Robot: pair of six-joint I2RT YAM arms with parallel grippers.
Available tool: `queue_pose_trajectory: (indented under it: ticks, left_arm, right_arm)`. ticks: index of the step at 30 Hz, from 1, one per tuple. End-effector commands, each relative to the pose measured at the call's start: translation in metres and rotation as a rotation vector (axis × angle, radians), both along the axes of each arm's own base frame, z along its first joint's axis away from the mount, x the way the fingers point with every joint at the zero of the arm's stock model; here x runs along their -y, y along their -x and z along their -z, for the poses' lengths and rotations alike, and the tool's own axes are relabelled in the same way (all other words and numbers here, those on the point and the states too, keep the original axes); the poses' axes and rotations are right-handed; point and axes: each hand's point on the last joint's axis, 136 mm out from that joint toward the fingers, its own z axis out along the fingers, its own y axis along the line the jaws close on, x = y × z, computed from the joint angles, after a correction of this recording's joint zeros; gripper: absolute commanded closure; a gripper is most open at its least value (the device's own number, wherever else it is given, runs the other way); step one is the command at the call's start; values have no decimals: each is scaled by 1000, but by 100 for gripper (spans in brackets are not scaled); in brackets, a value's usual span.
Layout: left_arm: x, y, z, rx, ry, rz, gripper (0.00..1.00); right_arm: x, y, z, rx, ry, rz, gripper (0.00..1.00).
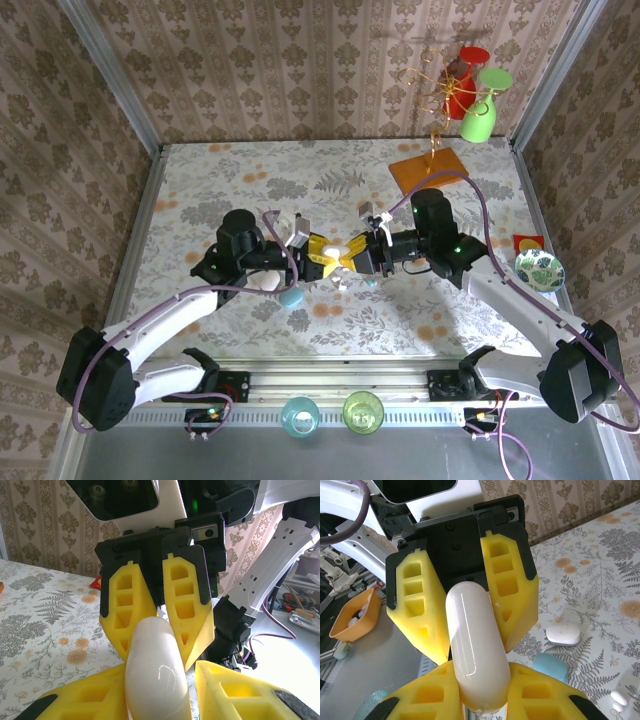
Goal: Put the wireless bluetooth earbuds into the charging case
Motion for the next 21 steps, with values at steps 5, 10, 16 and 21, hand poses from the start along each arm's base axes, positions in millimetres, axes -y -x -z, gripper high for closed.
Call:
queue_pose_trajectory:
  ticks: [5,10,16,21]
  left_arm:
    - [1,4,-6,43,6,14,58]
    - [-1,4,-5,44,3,4,65]
    - [0,5,-6,40,7,8,79]
    - [-1,7,-7,65,16,13,99]
  right_arm:
    - [-1,4,-22,50,-51,-17,93]
    - [-2,2,-20,40,-50,-11,94]
    - [-2,0,-17,29,-44,-8,93]
    - [-1,-7,-21,45,-48,40,59]
